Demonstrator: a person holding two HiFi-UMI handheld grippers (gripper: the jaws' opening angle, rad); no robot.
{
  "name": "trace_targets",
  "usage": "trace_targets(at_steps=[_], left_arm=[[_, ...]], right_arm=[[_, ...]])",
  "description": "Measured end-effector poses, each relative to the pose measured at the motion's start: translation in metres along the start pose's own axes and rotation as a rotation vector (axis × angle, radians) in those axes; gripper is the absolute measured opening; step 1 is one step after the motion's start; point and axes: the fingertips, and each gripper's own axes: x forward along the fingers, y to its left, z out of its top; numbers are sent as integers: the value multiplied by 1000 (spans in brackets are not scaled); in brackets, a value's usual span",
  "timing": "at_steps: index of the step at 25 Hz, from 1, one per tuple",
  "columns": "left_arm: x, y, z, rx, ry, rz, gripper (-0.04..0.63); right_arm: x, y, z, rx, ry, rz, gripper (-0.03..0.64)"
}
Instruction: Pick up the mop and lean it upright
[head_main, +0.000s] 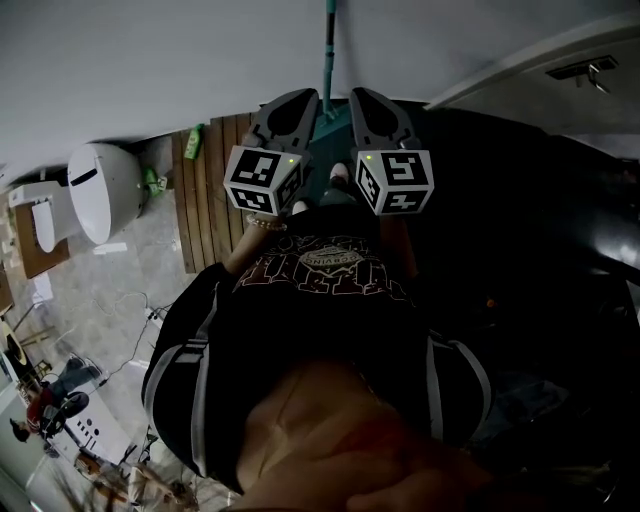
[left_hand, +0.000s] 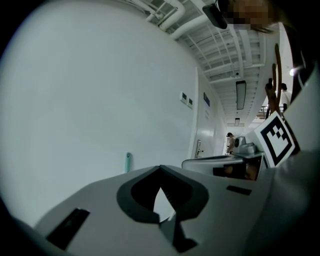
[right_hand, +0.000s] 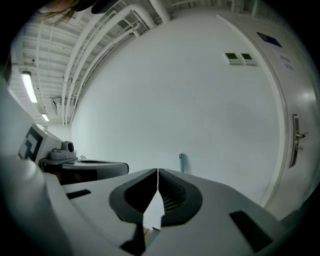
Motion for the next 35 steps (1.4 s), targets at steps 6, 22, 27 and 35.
trace_targets(at_steps=[6, 22, 27, 35], left_arm=[[47, 10, 14, -3, -2, 40, 38], [105, 25, 16, -30, 2, 163, 38], [109, 42, 22, -32, -6, 174, 38], [125, 81, 30, -32, 0, 135, 38]], right_arm=[[36, -37, 17, -12, 2, 53, 20], [86, -87, 22, -26, 30, 173, 20], [102, -89, 24, -25, 34, 165, 20], [139, -93, 26, -21, 52, 97, 20]])
